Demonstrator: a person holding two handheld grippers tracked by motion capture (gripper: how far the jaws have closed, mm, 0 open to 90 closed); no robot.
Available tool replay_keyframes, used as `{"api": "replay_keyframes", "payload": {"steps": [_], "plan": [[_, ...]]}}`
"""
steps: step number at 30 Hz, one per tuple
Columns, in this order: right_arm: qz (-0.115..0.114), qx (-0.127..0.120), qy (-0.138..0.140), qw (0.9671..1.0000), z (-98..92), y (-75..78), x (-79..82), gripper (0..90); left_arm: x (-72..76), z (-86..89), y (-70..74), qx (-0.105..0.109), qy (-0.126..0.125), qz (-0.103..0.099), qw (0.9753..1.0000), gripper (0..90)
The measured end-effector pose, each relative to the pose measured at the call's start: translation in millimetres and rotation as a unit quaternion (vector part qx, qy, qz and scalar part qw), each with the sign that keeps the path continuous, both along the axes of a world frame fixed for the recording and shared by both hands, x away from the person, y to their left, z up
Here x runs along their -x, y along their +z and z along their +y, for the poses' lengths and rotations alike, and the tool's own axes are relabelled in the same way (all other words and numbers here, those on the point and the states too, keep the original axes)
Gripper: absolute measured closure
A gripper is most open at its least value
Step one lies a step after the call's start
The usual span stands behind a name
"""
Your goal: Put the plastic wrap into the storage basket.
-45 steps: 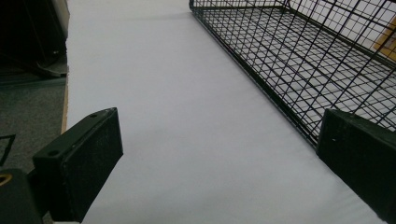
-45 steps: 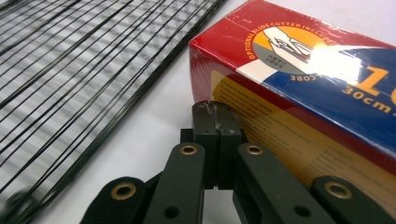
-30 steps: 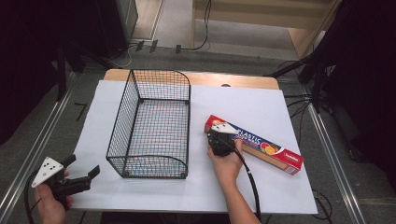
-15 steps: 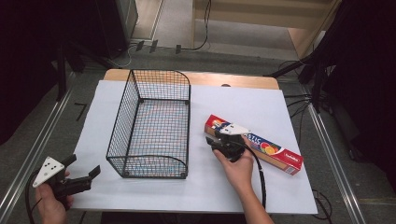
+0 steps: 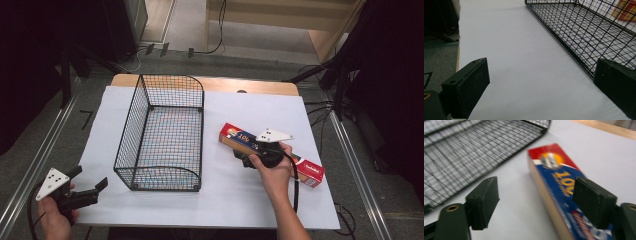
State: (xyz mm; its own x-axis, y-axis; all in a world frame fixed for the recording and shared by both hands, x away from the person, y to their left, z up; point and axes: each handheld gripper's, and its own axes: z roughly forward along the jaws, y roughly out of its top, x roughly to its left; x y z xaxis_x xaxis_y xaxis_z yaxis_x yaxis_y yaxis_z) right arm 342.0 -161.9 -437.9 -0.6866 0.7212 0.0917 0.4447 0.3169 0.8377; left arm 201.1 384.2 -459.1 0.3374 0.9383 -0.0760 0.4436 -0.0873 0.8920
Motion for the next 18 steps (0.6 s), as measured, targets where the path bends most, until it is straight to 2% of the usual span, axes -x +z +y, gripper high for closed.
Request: {"api": "replay_keyframes", "payload": {"steps": [1, 2, 7, 9, 14, 15, 16, 18], "plan": [[0.0, 0.0, 0.0, 1.0, 0.0, 0.0, 0.0, 24.2, 0.0, 0.0, 0.0, 0.0, 0.0, 0.0, 1.0, 0.9], [0.005, 0.017, -0.003, 0.9998, -7.3, 0.5, -2.9, 24.2, 0.1, -0.3, 0.0, -0.001, 0.001, 0.0, 1.0, 0.9], [0.013, 0.066, -0.001, 0.9978, -24.6, 1.0, -8.2, 26.4, 0.0, -0.4, 0.0, -0.002, 0.001, 0.002, 1.0, 0.9], [0.018, 0.073, 0.001, 0.9972, -29.3, 1.5, -8.9, 27.2, 0.0, -0.5, -0.1, -0.002, 0.001, 0.002, 1.0, 0.9], [0.035, 0.124, 0.008, 0.9917, -46.0, 7.0, -13.8, 26.8, -0.1, -1.0, -0.1, -0.004, 0.0, 0.002, 1.0, 0.9], [0.035, 0.124, 0.008, 0.9917, -46.0, 7.0, -13.8, 26.8, -0.1, -1.0, -0.1, -0.004, 0.0, 0.002, 1.0, 0.9], [0.044, 0.144, 0.015, 0.9885, -49.4, 7.3, -16.1, 26.9, -0.1, -1.0, -0.1, -0.005, 0.0, 0.002, 1.0, 0.9], [0.051, 0.161, 0.02, 0.9855, -52.0, 7.2, -17.8, 27.3, -0.1, -1.0, -0.1, -0.006, -0.001, 0.003, 1.0, 0.9]]}}
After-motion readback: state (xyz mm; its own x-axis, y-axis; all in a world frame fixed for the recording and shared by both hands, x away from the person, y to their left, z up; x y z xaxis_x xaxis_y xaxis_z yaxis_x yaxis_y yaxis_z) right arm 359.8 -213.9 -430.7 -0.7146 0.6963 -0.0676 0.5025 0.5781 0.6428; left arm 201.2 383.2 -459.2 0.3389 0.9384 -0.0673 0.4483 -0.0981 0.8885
